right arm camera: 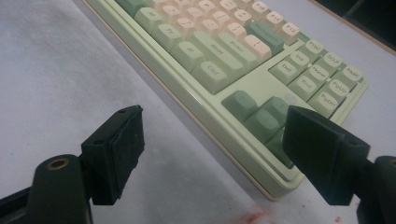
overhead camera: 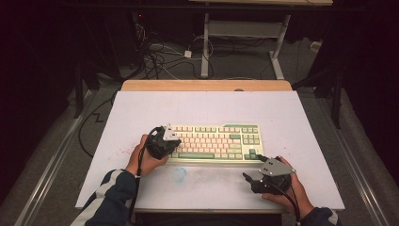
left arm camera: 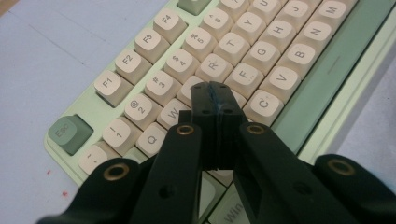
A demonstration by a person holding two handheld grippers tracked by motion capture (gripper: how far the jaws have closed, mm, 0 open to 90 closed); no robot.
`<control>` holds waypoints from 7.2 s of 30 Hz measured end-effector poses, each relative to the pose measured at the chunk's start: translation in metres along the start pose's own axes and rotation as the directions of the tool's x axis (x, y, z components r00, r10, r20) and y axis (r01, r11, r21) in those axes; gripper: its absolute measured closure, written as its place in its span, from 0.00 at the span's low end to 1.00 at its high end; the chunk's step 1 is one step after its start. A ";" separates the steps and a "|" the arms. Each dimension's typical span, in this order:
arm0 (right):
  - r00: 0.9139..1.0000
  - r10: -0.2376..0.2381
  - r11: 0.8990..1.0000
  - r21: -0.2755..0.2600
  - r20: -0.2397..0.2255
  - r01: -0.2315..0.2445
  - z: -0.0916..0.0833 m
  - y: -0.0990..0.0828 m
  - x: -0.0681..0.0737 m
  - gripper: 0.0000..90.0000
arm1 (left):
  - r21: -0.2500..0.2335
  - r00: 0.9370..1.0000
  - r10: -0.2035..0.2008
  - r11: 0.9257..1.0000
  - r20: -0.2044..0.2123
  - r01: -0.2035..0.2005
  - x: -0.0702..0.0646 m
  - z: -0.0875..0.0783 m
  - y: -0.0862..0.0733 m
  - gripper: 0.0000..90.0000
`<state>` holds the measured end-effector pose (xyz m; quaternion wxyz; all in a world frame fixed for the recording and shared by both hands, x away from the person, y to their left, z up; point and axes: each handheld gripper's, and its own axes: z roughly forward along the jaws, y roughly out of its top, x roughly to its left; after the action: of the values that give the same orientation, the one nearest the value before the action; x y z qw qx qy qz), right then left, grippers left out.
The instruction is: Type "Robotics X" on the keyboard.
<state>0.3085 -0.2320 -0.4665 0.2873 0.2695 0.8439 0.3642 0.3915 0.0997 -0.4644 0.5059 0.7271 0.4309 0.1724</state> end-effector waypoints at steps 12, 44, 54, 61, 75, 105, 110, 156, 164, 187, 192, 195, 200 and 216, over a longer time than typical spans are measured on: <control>1.000 0.009 1.000 -0.006 0.023 -0.009 -0.002 0.001 -0.002 0.25 | 0.001 1.000 -0.001 1.000 -0.001 0.001 -0.001 -0.001 -0.002 0.96; 0.998 0.011 1.000 0.003 0.055 -0.011 -0.003 -0.001 -0.005 0.26 | -0.049 0.996 0.032 0.998 0.084 -0.028 -0.025 -0.021 0.000 0.95; 0.999 0.005 1.000 0.009 0.051 -0.006 -0.002 -0.001 -0.004 0.26 | -0.034 0.993 0.053 0.998 0.107 -0.050 -0.035 -0.020 -0.002 0.95; 0.999 0.001 1.000 0.015 0.045 -0.002 -0.001 -0.001 -0.004 0.26 | -0.014 0.991 0.068 0.998 0.118 -0.067 -0.041 -0.015 -0.005 0.95; 0.999 -0.009 1.000 0.023 0.040 0.008 0.000 -0.001 -0.003 0.26 | 0.026 0.987 0.092 0.995 0.132 -0.096 -0.048 -0.006 -0.014 0.95; 0.999 -0.014 0.999 0.030 0.039 0.013 0.000 -0.001 -0.002 0.26 | -0.019 0.988 0.107 0.994 0.110 -0.105 -0.042 -0.010 -0.009 0.92; 0.999 -0.008 1.000 0.026 0.044 0.007 0.000 -0.001 -0.003 0.26 | -0.046 0.990 0.102 0.994 0.096 -0.098 -0.037 -0.013 -0.007 0.85; 0.997 0.057 0.996 -0.071 0.041 -0.054 0.000 0.010 -0.018 0.46 | -0.118 0.996 0.065 0.990 -0.059 -0.071 0.004 -0.063 -0.045 0.22; 0.998 0.062 0.997 -0.042 -0.016 -0.063 0.012 0.024 -0.022 0.79 | -0.109 0.996 0.066 0.991 -0.062 -0.072 0.004 -0.061 -0.047 0.22; 0.991 0.009 0.998 0.056 -0.135 -0.001 0.063 0.061 -0.026 1.00 | -0.095 0.996 0.064 0.993 -0.063 -0.070 0.004 -0.059 -0.048 0.22; 0.990 0.010 0.998 0.069 -0.137 0.000 0.064 0.059 -0.026 1.00 | -0.088 0.996 0.067 0.994 -0.060 -0.072 0.003 -0.059 -0.049 0.22; 0.991 0.015 0.998 0.069 -0.136 -0.006 0.065 0.057 -0.027 1.00 | -0.079 0.996 0.066 0.994 -0.057 -0.070 0.004 -0.058 -0.050 0.22; 0.991 0.014 0.998 0.069 -0.133 -0.004 0.064 0.055 -0.028 1.00 | -0.069 0.996 0.068 0.995 -0.056 -0.072 0.003 -0.058 -0.051 0.22; 0.992 0.015 0.998 0.064 -0.127 -0.007 0.062 0.049 -0.029 1.00 | -0.090 0.998 0.035 0.995 -0.054 -0.039 0.004 -0.064 -0.044 0.35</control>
<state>0.3827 -0.1940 -0.4559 0.2220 0.2593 0.8703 0.3551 0.3296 0.1455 -0.4761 0.5236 0.7064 0.4223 0.2202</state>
